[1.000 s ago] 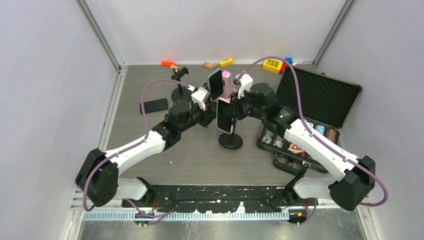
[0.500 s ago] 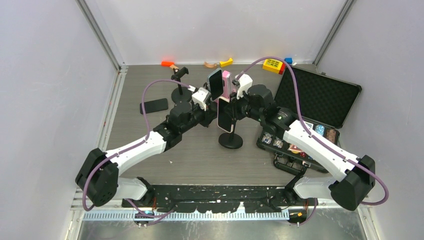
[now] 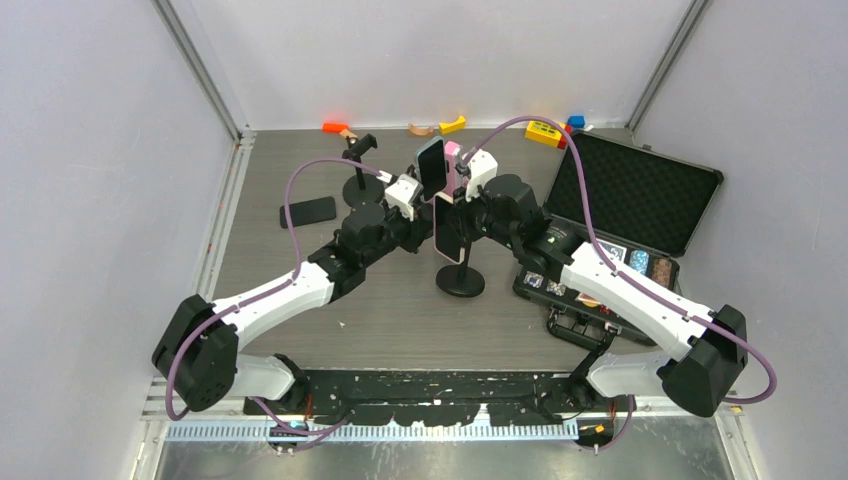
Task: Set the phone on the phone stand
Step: Install the phone on the phone stand.
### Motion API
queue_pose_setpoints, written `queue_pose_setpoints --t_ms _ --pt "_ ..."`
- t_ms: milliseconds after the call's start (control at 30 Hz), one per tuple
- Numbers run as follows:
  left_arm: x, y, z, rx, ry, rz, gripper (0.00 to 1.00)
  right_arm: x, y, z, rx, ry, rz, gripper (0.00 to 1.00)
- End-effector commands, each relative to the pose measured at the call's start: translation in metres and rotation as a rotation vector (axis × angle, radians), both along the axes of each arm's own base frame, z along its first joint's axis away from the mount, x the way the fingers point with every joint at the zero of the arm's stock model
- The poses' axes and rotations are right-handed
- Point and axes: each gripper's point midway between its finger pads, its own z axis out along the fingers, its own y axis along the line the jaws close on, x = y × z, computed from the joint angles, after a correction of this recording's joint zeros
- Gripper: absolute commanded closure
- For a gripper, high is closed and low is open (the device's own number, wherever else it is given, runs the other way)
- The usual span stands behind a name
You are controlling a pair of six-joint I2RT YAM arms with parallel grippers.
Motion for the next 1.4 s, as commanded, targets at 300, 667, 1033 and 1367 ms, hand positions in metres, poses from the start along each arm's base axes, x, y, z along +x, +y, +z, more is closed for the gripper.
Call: queue_pose_setpoints --t_ms 300,667,1033,1367 --pt "0.000 0.028 -0.024 0.141 0.046 0.070 1.00 0.043 -0.142 -0.010 -0.541 -0.135 -0.549 1.00" --pt "-0.004 0.024 -0.023 0.135 0.043 0.038 1.00 0.035 -0.123 -0.023 -0.459 -0.060 -0.451 1.00" --pt "-0.012 0.020 -0.021 0.127 0.047 -0.009 1.00 0.034 -0.111 -0.033 -0.428 -0.009 -0.415 1.00" --pt "-0.017 0.015 -0.015 0.114 0.045 -0.053 0.89 0.029 -0.105 -0.035 -0.393 0.009 -0.382 1.00"
